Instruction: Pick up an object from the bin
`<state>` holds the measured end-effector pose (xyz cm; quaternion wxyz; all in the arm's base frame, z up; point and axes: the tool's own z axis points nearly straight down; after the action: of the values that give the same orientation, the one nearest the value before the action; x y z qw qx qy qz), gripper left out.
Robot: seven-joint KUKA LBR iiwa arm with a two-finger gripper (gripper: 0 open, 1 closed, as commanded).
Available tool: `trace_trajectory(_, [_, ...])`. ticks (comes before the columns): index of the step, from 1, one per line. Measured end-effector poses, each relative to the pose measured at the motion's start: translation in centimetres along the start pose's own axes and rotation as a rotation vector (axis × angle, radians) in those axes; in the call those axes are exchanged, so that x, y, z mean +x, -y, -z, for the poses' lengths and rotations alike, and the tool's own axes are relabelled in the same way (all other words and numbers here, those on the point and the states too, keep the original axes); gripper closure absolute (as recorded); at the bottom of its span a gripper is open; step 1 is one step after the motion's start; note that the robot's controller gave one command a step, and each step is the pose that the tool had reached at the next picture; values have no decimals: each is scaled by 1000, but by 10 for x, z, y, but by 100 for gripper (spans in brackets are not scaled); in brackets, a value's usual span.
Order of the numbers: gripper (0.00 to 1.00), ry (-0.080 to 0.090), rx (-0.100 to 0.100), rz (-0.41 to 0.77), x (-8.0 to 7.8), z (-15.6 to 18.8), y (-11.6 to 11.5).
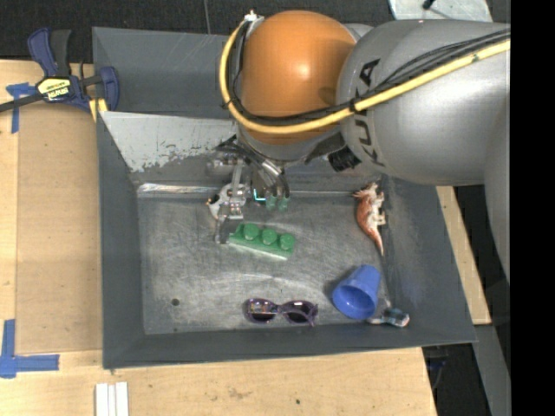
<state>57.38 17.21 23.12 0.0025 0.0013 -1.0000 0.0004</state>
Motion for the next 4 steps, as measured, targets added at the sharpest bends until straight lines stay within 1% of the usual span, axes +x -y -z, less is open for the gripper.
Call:
trace_trajectory(1, [0, 8, -2, -2, -2, 5, 1])
trace_trajectory(2, [0, 12, -2, 27, -15, -66, 45])
trace_trajectory(3, [0, 2, -1, -142, -17, -87, 70])
trace_trajectory(4, [0, 7, -1, -115, -24, -99, 94])
